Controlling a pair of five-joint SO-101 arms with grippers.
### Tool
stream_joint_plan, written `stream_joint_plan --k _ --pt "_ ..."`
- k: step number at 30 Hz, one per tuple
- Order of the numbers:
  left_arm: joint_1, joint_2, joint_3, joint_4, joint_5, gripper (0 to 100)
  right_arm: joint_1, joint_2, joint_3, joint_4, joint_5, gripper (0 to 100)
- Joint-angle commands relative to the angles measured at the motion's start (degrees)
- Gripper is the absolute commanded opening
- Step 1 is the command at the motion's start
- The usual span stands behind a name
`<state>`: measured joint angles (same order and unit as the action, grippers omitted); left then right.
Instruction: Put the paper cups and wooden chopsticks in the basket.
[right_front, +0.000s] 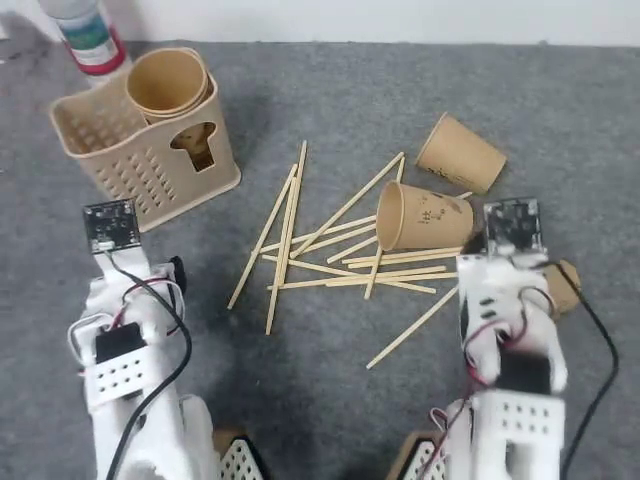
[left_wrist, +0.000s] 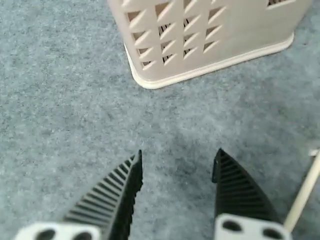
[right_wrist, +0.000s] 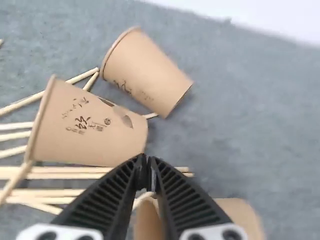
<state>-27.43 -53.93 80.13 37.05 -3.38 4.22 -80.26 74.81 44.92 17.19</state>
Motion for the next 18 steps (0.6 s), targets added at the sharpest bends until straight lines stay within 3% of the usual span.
stream_joint_plan --k 1,6,18 --pt "0.26 -1.32 0.48 -1.49 1.23 23 1.80 -9.54 -0.88 9.54 4.84 3.2" --pt "0.26 -1.32 0.84 -1.58 1.23 23 3.21 -15.96 -0.79 20.09 6.86 22.2" --pt "0.44 -1.41 0.92 2.20 1.23 22 12.09 -18.77 -0.35 24.31 20.84 20.7"
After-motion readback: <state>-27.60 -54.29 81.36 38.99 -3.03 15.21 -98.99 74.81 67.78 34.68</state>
